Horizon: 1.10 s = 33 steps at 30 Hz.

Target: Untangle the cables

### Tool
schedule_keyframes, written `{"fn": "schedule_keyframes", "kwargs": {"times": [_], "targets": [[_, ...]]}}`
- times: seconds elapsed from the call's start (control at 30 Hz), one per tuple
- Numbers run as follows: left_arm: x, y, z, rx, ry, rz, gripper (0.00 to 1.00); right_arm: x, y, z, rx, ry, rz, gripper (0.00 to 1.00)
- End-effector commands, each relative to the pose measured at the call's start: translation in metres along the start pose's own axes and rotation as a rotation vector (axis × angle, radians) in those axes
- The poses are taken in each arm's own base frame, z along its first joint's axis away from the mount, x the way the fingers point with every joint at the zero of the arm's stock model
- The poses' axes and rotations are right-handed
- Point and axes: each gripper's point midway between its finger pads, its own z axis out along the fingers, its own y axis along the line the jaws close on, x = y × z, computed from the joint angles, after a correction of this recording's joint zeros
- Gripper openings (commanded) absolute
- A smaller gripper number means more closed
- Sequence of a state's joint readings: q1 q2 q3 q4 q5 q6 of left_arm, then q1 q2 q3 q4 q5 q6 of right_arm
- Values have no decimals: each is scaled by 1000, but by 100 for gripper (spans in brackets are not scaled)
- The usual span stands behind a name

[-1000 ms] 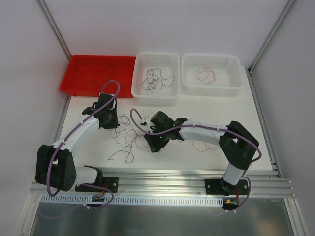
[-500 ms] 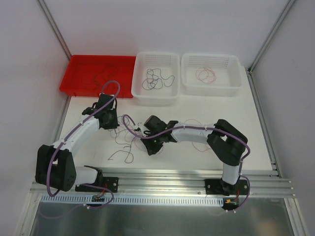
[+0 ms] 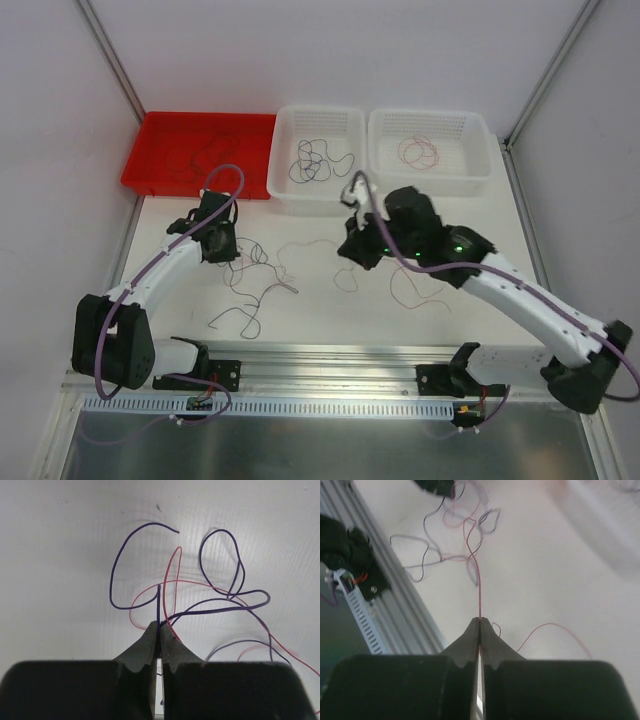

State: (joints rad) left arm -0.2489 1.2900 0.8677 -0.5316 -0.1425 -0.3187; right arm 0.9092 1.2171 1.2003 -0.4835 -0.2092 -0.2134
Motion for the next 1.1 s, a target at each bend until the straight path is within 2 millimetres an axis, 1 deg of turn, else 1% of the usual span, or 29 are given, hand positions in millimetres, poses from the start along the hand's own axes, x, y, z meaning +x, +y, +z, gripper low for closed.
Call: {"fn": "schedule_keyframes", "kwargs": {"times": [0.0,0.03,0.07,0.13,0.17,0.2,0.23,0.27,0.33,0.37,0.4,0.43,0.47,0.5,0.53,0.57,0.6,0.63,0.67,0.73,0.77,0.83,0.9,0.93,1.0,1.03,1.07], "targets": [[-2,13,-2,-64,-25,31,0,-33,-19,-75,101,-165,-13,1],[-3,14,-2,-67,-30,32,0,-45,-29,-94,135,-220,1,1],[-2,16,-2,-75,-26,34,0,-52,-32,-109,157,-262,0,1],[-2,19,-2,-93,-27,38,0,-62,-40,-138,227,-339,2,1],[-4,20,-3,-100,-33,38,0,-64,-49,-148,273,-355,13,1],[-4,20,-3,-101,-31,38,0,-65,-54,-154,306,-364,19,1],[-4,20,-3,-100,-34,37,0,-61,-65,-159,363,-363,37,1],[-3,20,-3,-98,-30,38,0,-58,-71,-158,389,-357,50,1],[-2,18,-3,-88,-27,37,0,-47,-85,-151,435,-334,90,1],[-2,18,-3,-85,-26,35,0,-33,-95,-137,454,-301,113,1],[-2,17,-3,-81,-26,35,0,-27,-100,-131,466,-289,133,1],[-2,16,-3,-77,-25,35,0,-17,-115,-129,536,-272,159,1],[-1,16,-3,-77,-22,34,0,-9,-123,-121,564,-263,194,1],[-1,16,-3,-75,-22,35,0,10,-131,-111,594,-218,223,1],[-1,15,-3,-70,-22,35,0,22,-141,-109,646,-198,250,1],[-1,15,-3,-68,-22,35,0,30,-145,-105,665,-189,276,1],[-1,14,-3,-65,-21,35,0,49,-149,-97,681,-150,316,1],[0,14,-3,-62,-18,35,1,59,-155,-96,719,-128,343,1],[0,12,-3,-53,-15,35,1,73,-155,-95,737,-79,370,1],[0,10,-3,-41,-12,35,1,100,-157,-86,762,8,442,1],[1,9,-3,-36,-9,36,2,117,-155,-84,771,78,461,1],[1,6,-4,-19,-6,36,2,144,-154,-74,775,190,503,1],[1,4,-4,-9,-5,36,3,165,-150,-71,777,279,529,4],[0,4,-4,-9,-6,36,3,180,-148,-65,770,338,548,6],[1,4,-5,-7,-7,37,3,192,-146,-60,764,377,565,12],[1,4,-5,-6,-8,37,3,197,-145,-55,755,397,574,19],[1,4,-5,-5,-8,37,3,201,-145,-52,748,410,580,24]]}}
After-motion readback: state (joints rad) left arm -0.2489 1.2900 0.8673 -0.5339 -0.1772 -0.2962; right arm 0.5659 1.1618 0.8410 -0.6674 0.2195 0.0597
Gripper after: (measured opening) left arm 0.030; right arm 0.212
